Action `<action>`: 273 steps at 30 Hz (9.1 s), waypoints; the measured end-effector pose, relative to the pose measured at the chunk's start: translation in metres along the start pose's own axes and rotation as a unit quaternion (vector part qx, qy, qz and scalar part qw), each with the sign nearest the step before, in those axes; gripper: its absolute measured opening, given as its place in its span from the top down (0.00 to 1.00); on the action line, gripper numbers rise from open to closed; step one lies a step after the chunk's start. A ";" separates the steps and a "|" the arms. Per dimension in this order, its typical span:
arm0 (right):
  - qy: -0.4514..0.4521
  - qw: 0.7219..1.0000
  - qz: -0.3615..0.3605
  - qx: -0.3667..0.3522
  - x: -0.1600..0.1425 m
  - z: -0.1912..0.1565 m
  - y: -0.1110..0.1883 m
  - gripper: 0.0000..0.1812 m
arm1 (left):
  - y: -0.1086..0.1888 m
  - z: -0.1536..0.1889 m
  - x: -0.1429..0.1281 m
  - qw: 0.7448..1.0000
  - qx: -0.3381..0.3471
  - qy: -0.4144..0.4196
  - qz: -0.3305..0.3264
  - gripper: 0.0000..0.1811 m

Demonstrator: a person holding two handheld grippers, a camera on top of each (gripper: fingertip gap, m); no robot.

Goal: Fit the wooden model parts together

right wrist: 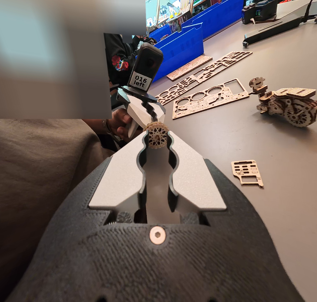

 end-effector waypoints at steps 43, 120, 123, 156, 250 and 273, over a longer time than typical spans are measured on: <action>-0.042 0.998 0.031 0.046 0.001 0.003 0.005 1.00 | 0.002 0.003 0.003 1.000 -0.017 -0.015 0.008 0.92; 0.045 0.984 -0.069 -0.156 -0.010 0.022 0.007 1.00 | 0.001 -0.010 0.004 0.991 0.113 -0.052 0.045 1.00; 0.044 0.984 -0.068 -0.158 -0.010 0.022 0.008 1.00 | 0.000 -0.007 0.004 0.989 0.118 -0.069 0.051 1.00; 0.008 0.979 -0.045 -0.199 -0.008 0.031 0.014 1.00 | -0.002 -0.010 0.004 0.986 0.135 -0.082 0.046 0.99; -0.012 0.935 0.059 -0.349 0.015 0.040 0.122 1.00 | -0.201 -0.059 0.090 0.851 0.343 -0.364 -0.160 0.96; 0.125 0.950 -0.153 -0.243 -0.002 0.011 0.005 1.00 | -0.021 -0.008 0.008 0.792 0.387 -0.472 0.007 0.96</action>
Point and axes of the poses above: each gripper's, where its closed fingertips meet, y back along the fingers, x out of its top, z = x × y across the jaws, the point moved 9 cm from there along y, back along the fingers, and after that the axes turned 14 degrees about x, right-handed, at the moved point
